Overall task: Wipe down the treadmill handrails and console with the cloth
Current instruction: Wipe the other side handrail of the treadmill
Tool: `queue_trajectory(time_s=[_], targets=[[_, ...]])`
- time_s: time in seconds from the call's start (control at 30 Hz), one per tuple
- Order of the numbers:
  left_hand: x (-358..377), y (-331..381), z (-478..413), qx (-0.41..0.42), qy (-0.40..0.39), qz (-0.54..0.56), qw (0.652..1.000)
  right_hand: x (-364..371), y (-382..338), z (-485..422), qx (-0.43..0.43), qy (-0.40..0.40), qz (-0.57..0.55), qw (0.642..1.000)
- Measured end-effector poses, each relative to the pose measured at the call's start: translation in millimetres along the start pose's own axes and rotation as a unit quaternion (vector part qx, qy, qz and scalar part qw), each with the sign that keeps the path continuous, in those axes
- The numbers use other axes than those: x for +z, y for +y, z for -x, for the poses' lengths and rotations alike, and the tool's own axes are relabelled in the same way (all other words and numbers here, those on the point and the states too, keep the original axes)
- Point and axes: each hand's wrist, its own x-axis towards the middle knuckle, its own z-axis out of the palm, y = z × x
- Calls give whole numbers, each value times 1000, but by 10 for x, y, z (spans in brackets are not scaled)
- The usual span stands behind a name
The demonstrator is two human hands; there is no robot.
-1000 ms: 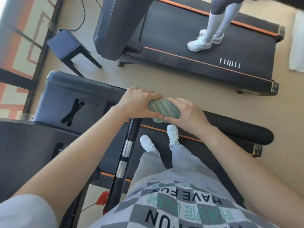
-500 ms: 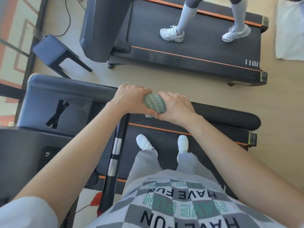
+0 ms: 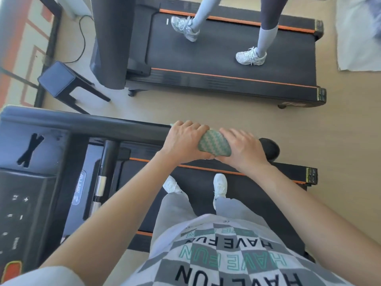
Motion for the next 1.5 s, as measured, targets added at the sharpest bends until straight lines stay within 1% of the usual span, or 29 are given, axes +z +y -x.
queue_trajectory(time_s=[0.1,0.2,0.27,0.33,0.43,0.5,0.57,0.67,0.77,0.87,0.93,1.0,1.17,1.27,1.3,1.4,1.5], targets=[[32,393,-178,14,-7,-2,1000,-50,373,232,12,16,-3,1000],[64,725,-333,22,-17,0,1000,-110,685,401,42,0,-30,999],[95,892,-397,31,-14,-2,999,-162,873,481,67,-24,-98,993],[123,973,-408,41,5,-16,999,-214,1029,524,84,-51,-171,980],[124,934,-375,49,28,-19,998,-283,1141,499,91,-84,-233,965],[79,846,-319,31,23,0,999,-324,1108,415,83,-106,-234,963],[36,703,-247,-5,-1,18,1000,-357,998,287,71,-121,-217,966],[-22,459,-113,-65,-12,17,998,-388,741,55,53,-134,-197,970],[-43,368,-94,-96,-33,8,995,-352,562,-33,35,-141,-148,978],[-24,499,-195,-93,-50,18,994,-314,670,66,46,-133,-144,980],[3,668,-285,-77,-49,26,995,-291,859,176,59,-123,-176,975],[20,885,-396,-54,-57,28,997,-275,1080,298,86,-119,-230,962],[6,1383,-688,10,-109,31,993,-208,1572,517,159,-115,-375,906],[-45,1434,-851,-15,-173,56,983,-184,1650,480,197,-141,-427,871],[-70,1405,-900,-35,-202,68,976,-170,1638,427,202,-146,-426,869],[-173,1214,-981,-96,-271,89,954,-194,1498,182,200,-187,-382,883],[-271,953,-912,-134,-297,94,941,-246,1313,-75,172,-256,-345,887]])
